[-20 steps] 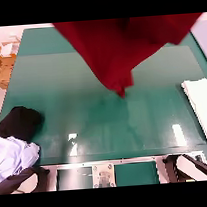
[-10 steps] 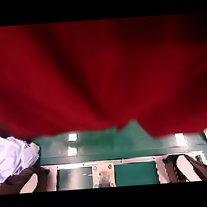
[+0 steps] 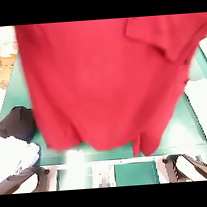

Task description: Fold the shirts.

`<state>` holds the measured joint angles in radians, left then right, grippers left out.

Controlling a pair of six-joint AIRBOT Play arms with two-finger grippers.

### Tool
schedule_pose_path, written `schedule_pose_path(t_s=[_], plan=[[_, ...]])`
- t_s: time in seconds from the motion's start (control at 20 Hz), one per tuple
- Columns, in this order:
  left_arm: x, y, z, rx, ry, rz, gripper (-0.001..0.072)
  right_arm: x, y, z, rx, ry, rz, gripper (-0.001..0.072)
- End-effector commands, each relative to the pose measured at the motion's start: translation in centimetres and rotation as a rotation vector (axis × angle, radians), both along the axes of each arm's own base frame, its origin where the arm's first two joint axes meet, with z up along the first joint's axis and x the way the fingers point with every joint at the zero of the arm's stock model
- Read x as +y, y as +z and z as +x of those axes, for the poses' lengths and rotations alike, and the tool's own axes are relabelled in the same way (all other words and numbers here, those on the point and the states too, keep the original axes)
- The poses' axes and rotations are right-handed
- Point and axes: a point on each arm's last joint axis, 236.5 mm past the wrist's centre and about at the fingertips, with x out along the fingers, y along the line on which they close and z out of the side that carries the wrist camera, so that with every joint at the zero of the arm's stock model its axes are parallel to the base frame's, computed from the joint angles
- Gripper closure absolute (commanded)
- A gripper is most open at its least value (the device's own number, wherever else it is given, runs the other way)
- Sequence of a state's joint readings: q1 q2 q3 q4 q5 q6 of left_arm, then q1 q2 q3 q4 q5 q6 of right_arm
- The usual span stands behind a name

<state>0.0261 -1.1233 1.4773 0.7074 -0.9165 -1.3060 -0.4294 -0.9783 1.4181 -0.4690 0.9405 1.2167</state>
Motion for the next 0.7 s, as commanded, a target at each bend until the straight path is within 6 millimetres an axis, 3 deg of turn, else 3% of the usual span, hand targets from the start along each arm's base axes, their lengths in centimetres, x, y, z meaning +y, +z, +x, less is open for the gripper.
schedule_pose_path(t_s=[0.0, 0.1, 0.2, 0.25, 0.35, 0.45, 0.5, 0.55, 0.6, 0.65], plan=[[-1.8, -17.8, 7.1, 0.218, -0.016, 0.017, 0.0683, -0.7, -15.5, 8.3, 0.233, -0.037, 0.060, 0.0695], [-3.0, -25.2, 10.9, 0.278, 0.003, -0.004, 0.0683, -0.9, -24.1, 12.4, 0.376, -0.055, 0.090, 0.0695], [-3.9, -29.3, 13.7, 0.295, 0.001, -0.054, 0.0683, -1.4, -30.8, 15.2, 0.483, -0.068, 0.121, 0.0694], [-4.3, -30.3, 14.8, 0.289, -0.008, -0.079, 0.0683, -1.5, -33.0, 16.3, 0.517, -0.063, 0.137, 0.0695], [-4.8, -31.0, 16.0, 0.290, -0.014, -0.119, 0.0683, -1.5, -35.8, 17.7, 0.558, -0.051, 0.177, 0.0694], [-4.9, -31.0, 16.3, 0.290, -0.017, -0.126, 0.0682, -1.5, -36.9, 18.1, 0.576, -0.044, 0.184, 0.0691], [-5.2, -30.6, 16.1, 0.290, -0.038, -0.135, 0.0673, -1.7, -37.0, 18.0, 0.579, -0.042, 0.185, 0.0599], [-5.4, -30.1, 15.6, 0.290, -0.075, -0.140, 0.0449, -1.9, -36.7, 17.7, 0.585, -0.025, 0.192, 0.0509], [-5.3, -29.2, 14.9, 0.291, -0.134, -0.149, 0.0152, -2.3, -36.3, 17.0, 0.596, 0.006, 0.201, 0.0505], [-4.9, -28.1, 13.7, 0.301, -0.214, -0.162, 0.0104, -3.0, -35.9, 15.9, 0.613, 0.042, 0.205, 0.0472]])
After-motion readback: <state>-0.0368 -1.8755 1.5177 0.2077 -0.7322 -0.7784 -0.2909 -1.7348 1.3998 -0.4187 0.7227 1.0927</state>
